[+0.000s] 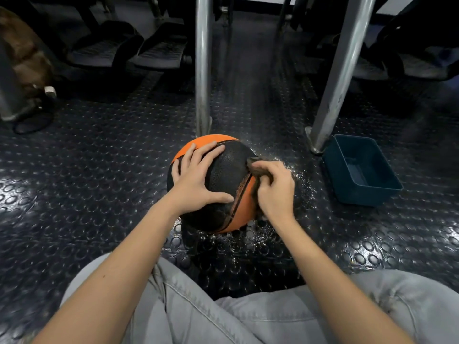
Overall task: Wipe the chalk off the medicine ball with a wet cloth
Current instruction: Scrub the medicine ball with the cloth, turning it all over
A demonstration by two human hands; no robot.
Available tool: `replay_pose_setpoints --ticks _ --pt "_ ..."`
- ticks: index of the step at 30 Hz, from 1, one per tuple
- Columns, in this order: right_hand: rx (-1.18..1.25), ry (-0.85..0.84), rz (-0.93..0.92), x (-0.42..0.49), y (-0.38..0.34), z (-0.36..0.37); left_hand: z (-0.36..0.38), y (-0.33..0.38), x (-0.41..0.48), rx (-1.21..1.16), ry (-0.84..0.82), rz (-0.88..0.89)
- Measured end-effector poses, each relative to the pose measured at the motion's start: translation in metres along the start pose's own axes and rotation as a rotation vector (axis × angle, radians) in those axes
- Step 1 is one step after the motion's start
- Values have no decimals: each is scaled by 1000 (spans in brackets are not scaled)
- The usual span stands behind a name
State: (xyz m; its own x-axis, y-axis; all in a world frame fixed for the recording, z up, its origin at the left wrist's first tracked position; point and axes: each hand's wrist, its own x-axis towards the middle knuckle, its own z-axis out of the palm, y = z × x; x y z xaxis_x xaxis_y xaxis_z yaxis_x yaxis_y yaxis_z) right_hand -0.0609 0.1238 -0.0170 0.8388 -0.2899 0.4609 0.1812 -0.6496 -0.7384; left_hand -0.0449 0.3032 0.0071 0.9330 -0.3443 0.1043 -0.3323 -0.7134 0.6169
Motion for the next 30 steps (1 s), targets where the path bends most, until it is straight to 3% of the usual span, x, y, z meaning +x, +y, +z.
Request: replay_pose_setpoints --ticks 4,6,8,12,15,18,22,26,30 --pt "-86 -81 -349 -37 -31 9 -1 -3 0 -24 37 2" --pt "-146 -96 -417 -38 -28 7 0 -2 -1 -23 17 11" --pt "-131 -43 -334 -27 -16 3 -1 2 2 -4 -21 0" --pt "32 8 12 -2 10 -5 -7 1 8 -76 -55 20" --pt "71 -5 220 12 17 -13 3 2 6 -45 19 23" --pt "108 31 87 5 -1 -11 12 6 10 -29 115 -6" --pt "3 -43 -156 -48 2 4 2 -5 17 -103 114 -68" --pt "-99 -139 72 -57 27 -3 -7 -13 20 -157 110 -91" --pt "0 53 -13 -24 -4 -3 -5 -16 17 -139 151 -92"
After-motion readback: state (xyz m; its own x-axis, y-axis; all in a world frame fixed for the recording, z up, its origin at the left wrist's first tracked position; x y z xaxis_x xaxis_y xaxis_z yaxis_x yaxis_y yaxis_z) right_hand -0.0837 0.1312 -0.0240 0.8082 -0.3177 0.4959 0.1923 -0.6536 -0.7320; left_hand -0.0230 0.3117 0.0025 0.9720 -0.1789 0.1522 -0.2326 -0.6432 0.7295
